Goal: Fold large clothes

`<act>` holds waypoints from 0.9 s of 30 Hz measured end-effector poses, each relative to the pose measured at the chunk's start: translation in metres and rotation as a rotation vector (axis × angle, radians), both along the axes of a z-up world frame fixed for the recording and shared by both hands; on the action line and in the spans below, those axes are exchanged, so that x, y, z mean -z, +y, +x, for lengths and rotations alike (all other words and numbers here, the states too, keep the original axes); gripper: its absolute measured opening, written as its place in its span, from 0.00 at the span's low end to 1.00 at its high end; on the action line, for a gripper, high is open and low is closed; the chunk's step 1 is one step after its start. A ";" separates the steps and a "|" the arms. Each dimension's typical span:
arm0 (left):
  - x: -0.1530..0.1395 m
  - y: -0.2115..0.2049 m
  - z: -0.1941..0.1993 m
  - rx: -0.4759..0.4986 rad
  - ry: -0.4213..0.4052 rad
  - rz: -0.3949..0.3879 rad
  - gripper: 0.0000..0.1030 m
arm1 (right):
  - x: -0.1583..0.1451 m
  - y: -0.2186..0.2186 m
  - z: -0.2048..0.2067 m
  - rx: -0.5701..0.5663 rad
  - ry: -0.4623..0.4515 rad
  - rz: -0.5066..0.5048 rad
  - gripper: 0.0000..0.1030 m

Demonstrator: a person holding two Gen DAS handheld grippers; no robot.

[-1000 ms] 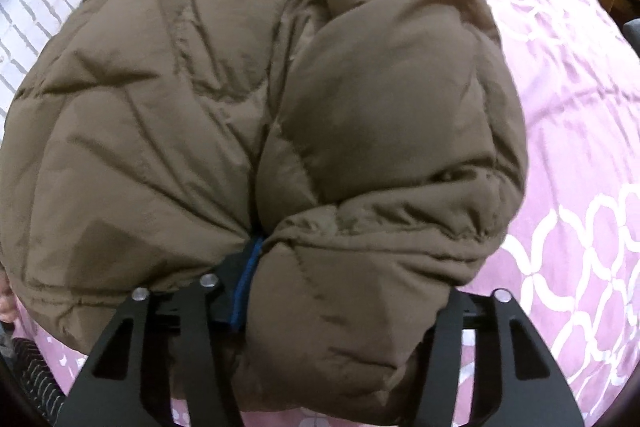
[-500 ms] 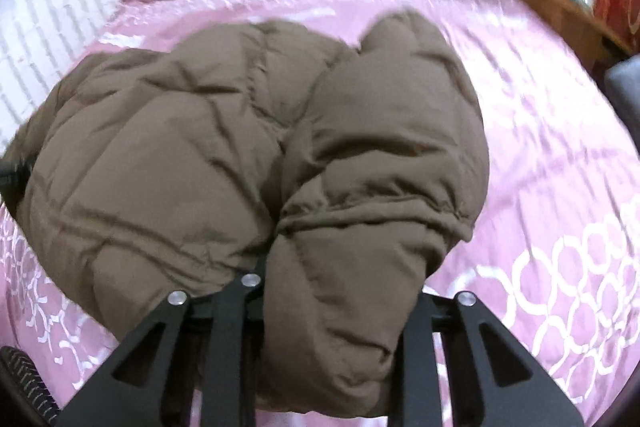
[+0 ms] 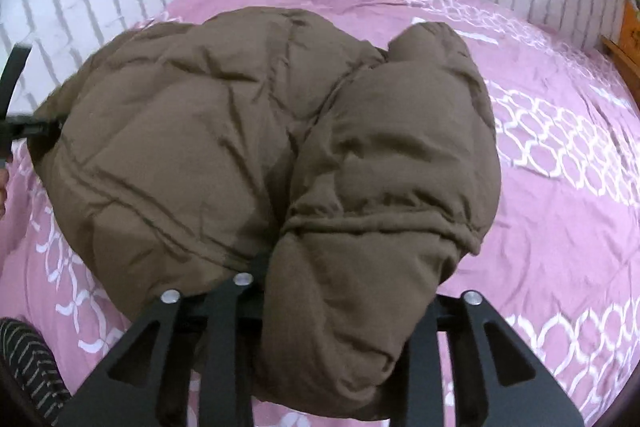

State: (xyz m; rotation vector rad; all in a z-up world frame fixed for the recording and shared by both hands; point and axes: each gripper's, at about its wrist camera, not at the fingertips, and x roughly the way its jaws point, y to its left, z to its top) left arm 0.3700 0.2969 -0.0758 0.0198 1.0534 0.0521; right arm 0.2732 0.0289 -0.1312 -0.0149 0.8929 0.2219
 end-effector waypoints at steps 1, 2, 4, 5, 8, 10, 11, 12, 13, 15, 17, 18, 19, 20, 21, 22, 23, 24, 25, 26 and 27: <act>-0.004 0.026 -0.011 -0.004 -0.010 0.002 0.51 | 0.000 -0.005 0.006 0.008 0.016 0.012 0.42; -0.008 0.063 -0.031 -0.013 -0.022 0.001 0.56 | 0.003 -0.015 0.009 0.011 0.056 0.046 0.45; -0.015 0.073 -0.045 -0.051 -0.068 0.008 0.82 | -0.003 -0.022 0.010 0.005 0.079 0.096 0.57; -0.018 0.090 -0.063 -0.075 -0.090 0.013 0.86 | -0.001 -0.036 0.005 0.013 0.075 0.118 0.62; -0.049 0.109 -0.085 -0.144 -0.137 -0.014 0.89 | -0.009 -0.064 -0.002 0.051 0.041 0.136 0.74; -0.066 0.098 -0.102 -0.165 -0.177 0.040 0.91 | -0.011 -0.082 -0.013 0.100 0.027 0.139 0.79; -0.073 0.086 -0.111 -0.180 -0.201 0.062 0.94 | -0.016 -0.090 -0.026 0.132 0.006 0.127 0.79; -0.080 0.074 -0.123 -0.192 -0.227 0.048 0.97 | -0.018 -0.093 -0.028 0.162 -0.015 0.119 0.79; -0.086 0.063 -0.125 -0.185 -0.231 0.012 0.97 | -0.019 -0.107 -0.036 0.199 -0.042 0.119 0.81; -0.090 0.039 -0.140 -0.154 -0.219 -0.045 0.97 | -0.024 -0.130 -0.060 0.260 -0.079 0.152 0.84; -0.096 0.003 -0.156 -0.122 -0.239 -0.022 0.97 | -0.031 -0.142 -0.079 0.288 -0.107 0.148 0.84; -0.099 -0.020 -0.165 -0.099 -0.251 -0.015 0.97 | -0.035 -0.147 -0.093 0.301 -0.127 0.119 0.86; -0.097 -0.045 -0.168 -0.085 -0.256 -0.014 0.97 | -0.039 -0.151 -0.106 0.313 -0.145 0.088 0.88; -0.097 -0.060 -0.179 -0.072 -0.263 -0.015 0.97 | -0.042 -0.155 -0.117 0.323 -0.158 0.070 0.90; -0.099 -0.070 -0.187 -0.062 -0.268 -0.014 0.97 | -0.046 -0.158 -0.125 0.335 -0.174 0.047 0.92; -0.101 -0.084 -0.198 -0.055 -0.269 -0.010 0.97 | -0.053 -0.159 -0.135 0.347 -0.184 0.027 0.95; -0.098 -0.090 -0.200 -0.052 -0.263 -0.010 0.97 | -0.057 -0.163 -0.151 0.357 -0.194 0.004 0.96; -0.101 -0.103 -0.209 -0.050 -0.257 -0.008 0.97 | -0.065 -0.169 -0.160 0.371 -0.200 -0.013 0.98; -0.106 -0.108 -0.219 -0.053 -0.255 -0.009 0.97 | -0.069 -0.173 -0.170 0.387 -0.207 -0.027 0.98; -0.115 -0.109 -0.228 -0.053 -0.261 -0.009 0.97 | -0.076 -0.179 -0.181 0.405 -0.223 -0.037 0.98; -0.123 -0.116 -0.235 -0.052 -0.276 -0.004 0.97 | -0.081 -0.181 -0.190 0.422 -0.243 -0.047 0.98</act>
